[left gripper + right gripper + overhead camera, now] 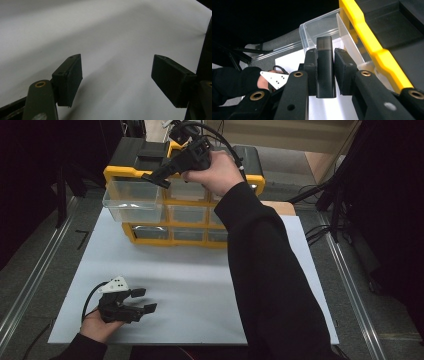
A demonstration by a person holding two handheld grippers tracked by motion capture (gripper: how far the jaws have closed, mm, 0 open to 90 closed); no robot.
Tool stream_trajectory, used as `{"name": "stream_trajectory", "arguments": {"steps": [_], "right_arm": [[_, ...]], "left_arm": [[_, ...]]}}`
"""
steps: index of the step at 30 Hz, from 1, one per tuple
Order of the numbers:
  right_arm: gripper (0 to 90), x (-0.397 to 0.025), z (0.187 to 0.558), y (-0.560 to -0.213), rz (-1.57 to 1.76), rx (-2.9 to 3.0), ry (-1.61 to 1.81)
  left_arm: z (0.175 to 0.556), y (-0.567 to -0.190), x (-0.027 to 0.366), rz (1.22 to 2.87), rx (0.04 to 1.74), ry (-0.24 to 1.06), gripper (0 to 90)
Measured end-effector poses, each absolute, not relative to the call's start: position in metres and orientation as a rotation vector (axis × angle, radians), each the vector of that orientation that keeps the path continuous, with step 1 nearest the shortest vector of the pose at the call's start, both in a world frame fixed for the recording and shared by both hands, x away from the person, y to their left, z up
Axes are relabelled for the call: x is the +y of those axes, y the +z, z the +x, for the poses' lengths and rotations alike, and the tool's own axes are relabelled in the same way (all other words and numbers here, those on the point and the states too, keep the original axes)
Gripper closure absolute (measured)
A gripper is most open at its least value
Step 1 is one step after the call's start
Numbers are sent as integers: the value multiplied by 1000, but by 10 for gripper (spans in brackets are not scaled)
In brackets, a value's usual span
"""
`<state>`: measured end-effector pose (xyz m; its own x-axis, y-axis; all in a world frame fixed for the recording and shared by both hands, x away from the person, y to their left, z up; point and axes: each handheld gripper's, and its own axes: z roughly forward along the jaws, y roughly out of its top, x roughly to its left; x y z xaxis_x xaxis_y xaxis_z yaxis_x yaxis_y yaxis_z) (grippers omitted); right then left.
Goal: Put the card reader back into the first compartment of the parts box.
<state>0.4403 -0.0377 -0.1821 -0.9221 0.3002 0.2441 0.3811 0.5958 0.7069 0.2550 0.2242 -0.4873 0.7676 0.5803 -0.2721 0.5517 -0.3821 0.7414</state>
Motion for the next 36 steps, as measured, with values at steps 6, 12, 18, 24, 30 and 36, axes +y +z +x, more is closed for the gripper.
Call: {"name": "stream_trajectory", "arguments": {"steps": [6,12,18,24,30,36], "right_arm": [[712,-21,445,-183,-587,-2722,-1209],[712,-7,449,-181,-586,-2710,-1218],[711,7,449,-185,-569,-2728,-1207],[711,15,450,-190,-575,-2735,-1204],[711,24,450,-195,-567,-2744,-1190],[711,29,449,-199,-571,-2768,-1171]], "left_arm": [[255,-488,224,2064,843,38,267],[254,-488,224,2066,841,30,267],[254,-488,224,2065,840,31,266],[254,-488,224,2066,839,31,266],[254,-487,225,2065,840,28,267],[253,-487,225,2065,840,30,267]]}}
